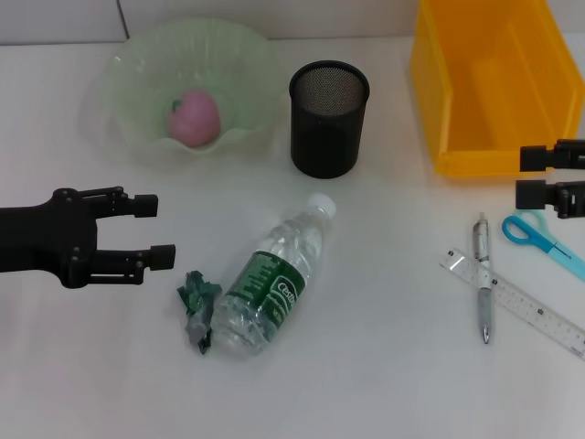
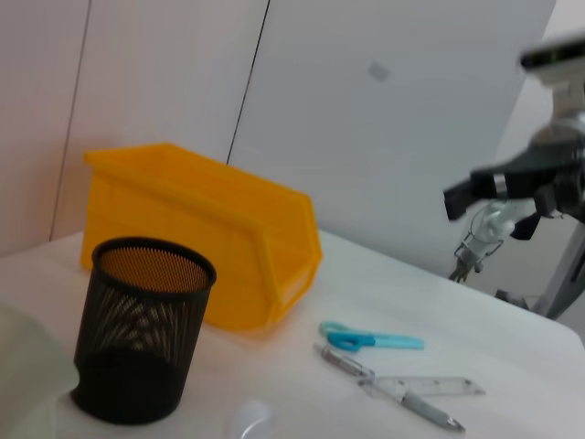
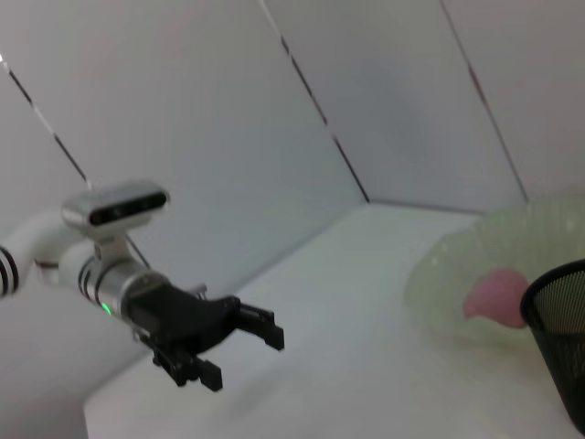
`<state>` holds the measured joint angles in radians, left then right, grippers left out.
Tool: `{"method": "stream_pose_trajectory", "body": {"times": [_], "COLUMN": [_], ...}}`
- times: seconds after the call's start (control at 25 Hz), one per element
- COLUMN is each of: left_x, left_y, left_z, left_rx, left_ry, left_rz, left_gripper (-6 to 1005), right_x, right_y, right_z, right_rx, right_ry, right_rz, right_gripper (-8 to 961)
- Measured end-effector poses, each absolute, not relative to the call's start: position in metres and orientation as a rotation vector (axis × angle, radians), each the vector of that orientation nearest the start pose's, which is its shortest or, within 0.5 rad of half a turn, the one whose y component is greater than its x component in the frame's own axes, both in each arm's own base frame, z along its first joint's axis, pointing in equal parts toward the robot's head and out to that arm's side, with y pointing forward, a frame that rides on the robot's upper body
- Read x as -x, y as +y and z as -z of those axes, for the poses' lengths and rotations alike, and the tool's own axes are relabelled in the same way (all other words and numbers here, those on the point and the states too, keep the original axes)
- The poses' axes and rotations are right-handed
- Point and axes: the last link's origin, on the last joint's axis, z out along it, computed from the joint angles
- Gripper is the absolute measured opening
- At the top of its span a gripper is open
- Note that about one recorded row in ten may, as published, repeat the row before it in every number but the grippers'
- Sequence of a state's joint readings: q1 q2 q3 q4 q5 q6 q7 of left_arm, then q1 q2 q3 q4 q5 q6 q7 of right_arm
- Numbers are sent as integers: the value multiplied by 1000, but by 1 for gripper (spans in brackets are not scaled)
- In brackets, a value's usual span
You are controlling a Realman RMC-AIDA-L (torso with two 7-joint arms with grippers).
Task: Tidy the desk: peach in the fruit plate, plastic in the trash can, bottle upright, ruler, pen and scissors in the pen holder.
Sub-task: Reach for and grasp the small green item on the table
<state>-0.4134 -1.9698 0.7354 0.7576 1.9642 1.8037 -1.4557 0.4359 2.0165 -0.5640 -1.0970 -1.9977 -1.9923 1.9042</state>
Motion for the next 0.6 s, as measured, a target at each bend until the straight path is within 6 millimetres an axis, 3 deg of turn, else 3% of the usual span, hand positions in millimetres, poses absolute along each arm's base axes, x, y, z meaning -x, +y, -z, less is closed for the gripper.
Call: {"method": "stream_pose_trajectory", "body": {"times": [0.2,0.6], "left_x": [292,300], "left_y": [288,283], "left_z": [-58,-60], "left_rx": [2837,2868], "left_ry": [-666,-719], "left_rz": [665,580], "left_gripper": [834,834], "right_x": [-196,-153], "right_y": [324,340], "right_z": [-101,-75], "right_rx": [2906,3066], "right_ry": [849,754], "right_rz": [-399,-88], "right_gripper": [806,805]}}
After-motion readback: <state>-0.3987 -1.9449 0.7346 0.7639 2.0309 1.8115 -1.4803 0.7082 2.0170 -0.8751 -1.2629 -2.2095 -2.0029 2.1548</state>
